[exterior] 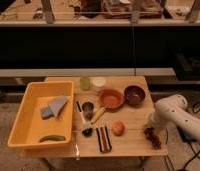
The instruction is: Place grapes in paper cup
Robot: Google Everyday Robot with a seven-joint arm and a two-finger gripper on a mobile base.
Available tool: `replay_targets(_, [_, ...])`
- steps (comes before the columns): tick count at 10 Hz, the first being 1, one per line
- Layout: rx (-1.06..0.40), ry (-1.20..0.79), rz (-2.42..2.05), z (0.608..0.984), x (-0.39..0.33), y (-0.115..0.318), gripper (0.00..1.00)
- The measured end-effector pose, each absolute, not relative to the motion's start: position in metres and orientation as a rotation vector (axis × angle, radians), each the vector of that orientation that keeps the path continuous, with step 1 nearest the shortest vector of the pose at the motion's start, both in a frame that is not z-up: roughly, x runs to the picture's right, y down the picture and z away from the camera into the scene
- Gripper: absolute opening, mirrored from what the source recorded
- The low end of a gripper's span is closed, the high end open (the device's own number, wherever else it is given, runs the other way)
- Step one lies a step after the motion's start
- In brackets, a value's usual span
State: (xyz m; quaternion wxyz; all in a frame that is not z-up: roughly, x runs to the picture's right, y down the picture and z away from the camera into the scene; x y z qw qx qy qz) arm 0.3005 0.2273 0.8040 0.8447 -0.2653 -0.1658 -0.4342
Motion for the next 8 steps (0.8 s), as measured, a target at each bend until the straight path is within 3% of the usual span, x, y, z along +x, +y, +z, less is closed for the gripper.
replay_targets(8, [-0.522,-0.458,-0.784,0.8007,0.2985,0.2292,0.00])
